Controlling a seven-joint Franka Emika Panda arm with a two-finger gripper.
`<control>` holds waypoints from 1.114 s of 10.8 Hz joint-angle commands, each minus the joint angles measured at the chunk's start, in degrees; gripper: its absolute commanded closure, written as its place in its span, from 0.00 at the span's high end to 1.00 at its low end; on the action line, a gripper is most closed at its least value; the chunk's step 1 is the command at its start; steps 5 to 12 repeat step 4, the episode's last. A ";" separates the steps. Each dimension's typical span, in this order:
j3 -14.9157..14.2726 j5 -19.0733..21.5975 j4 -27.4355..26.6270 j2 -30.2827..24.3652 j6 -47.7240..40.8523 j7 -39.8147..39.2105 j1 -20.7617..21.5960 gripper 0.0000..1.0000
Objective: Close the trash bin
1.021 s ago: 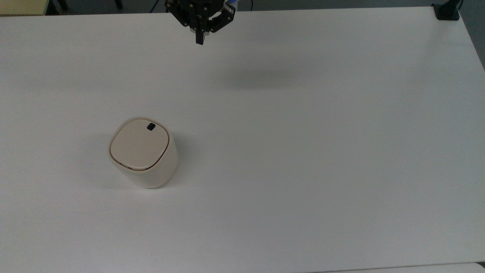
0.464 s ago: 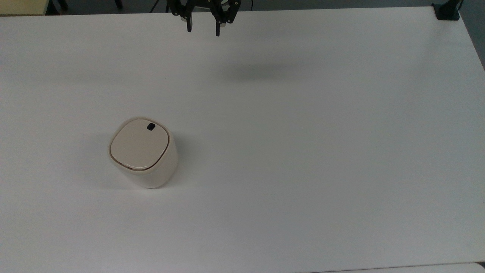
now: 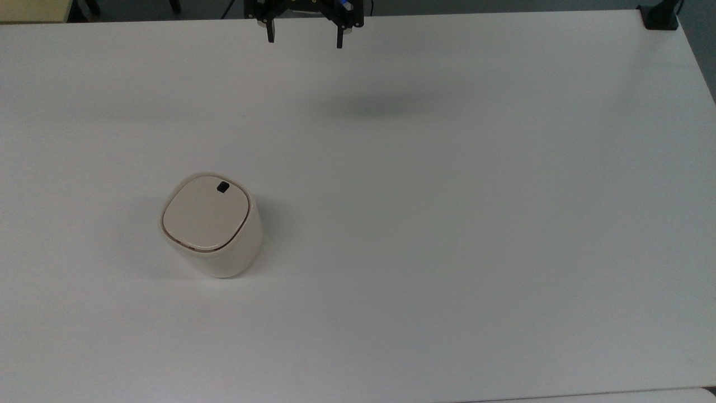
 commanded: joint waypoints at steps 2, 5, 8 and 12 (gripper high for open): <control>-0.52 1.49 -0.88 -1.27 -0.97 -4.38 -0.02 1.00; -0.61 2.11 -0.88 -1.36 -1.05 -4.47 -0.11 1.00; -0.61 2.11 -0.88 -1.36 -1.05 -4.47 -0.11 1.00; -0.61 2.11 -0.88 -1.36 -1.05 -4.47 -0.11 1.00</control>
